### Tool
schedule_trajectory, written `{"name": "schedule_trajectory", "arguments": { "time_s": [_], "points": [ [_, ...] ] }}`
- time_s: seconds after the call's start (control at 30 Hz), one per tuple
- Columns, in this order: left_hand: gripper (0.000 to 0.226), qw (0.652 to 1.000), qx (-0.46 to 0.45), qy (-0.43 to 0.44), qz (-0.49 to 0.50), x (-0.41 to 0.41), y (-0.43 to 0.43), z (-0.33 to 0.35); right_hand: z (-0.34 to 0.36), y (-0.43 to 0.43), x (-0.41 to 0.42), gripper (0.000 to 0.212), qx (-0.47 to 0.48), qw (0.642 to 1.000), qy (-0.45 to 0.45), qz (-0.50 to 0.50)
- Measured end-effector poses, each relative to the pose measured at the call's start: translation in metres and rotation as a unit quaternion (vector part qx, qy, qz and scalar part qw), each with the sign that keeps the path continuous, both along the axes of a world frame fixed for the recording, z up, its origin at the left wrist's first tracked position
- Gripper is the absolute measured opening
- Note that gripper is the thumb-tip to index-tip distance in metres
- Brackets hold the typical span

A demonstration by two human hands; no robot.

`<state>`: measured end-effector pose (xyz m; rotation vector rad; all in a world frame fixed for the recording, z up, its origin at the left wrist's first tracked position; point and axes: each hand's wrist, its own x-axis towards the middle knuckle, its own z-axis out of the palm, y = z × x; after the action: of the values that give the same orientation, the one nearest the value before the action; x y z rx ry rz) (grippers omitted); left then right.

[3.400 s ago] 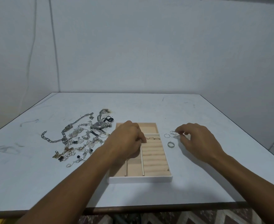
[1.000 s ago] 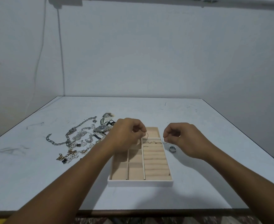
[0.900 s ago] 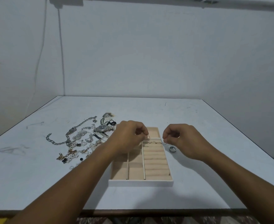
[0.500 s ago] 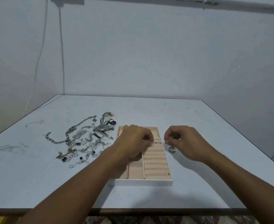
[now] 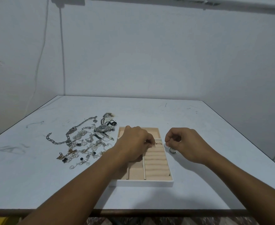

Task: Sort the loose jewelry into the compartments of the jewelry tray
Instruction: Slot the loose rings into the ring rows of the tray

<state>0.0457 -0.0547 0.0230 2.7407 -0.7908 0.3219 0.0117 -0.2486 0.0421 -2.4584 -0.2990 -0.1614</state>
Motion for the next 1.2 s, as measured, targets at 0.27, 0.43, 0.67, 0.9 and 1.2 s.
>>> {"name": "schedule_trajectory", "arguments": {
  "time_s": [0.27, 0.43, 0.67, 0.9, 1.2],
  "points": [
    [0.024, 0.999, 0.027, -0.020, -0.031, 0.000, 0.001, -0.004, -0.002, 0.001, 0.001, 0.018, -0.004, 1.000, -0.001, 0.002],
    [0.026, 0.995, 0.058, -0.055, -0.056, -0.002, 0.002, -0.006, -0.005, 0.001, 0.004, 0.016, -0.003, 1.000, -0.001, -0.002],
    [0.035, 0.997, 0.001, -0.069, -0.026, -0.003, 0.011, -0.007, -0.011, 0.010, 0.010, 0.013, 0.009, 1.000, -0.001, -0.004],
    [0.024, 0.997, -0.066, -0.028, -0.009, -0.002, 0.034, -0.003, -0.018, 0.020, 0.013, 0.015, -0.005, 1.000, -0.010, -0.011],
    [0.024, 0.998, -0.065, -0.022, 0.008, -0.003, 0.038, -0.001, -0.021, 0.024, 0.012, 0.015, -0.042, 0.998, -0.039, -0.011]
  ]
}}
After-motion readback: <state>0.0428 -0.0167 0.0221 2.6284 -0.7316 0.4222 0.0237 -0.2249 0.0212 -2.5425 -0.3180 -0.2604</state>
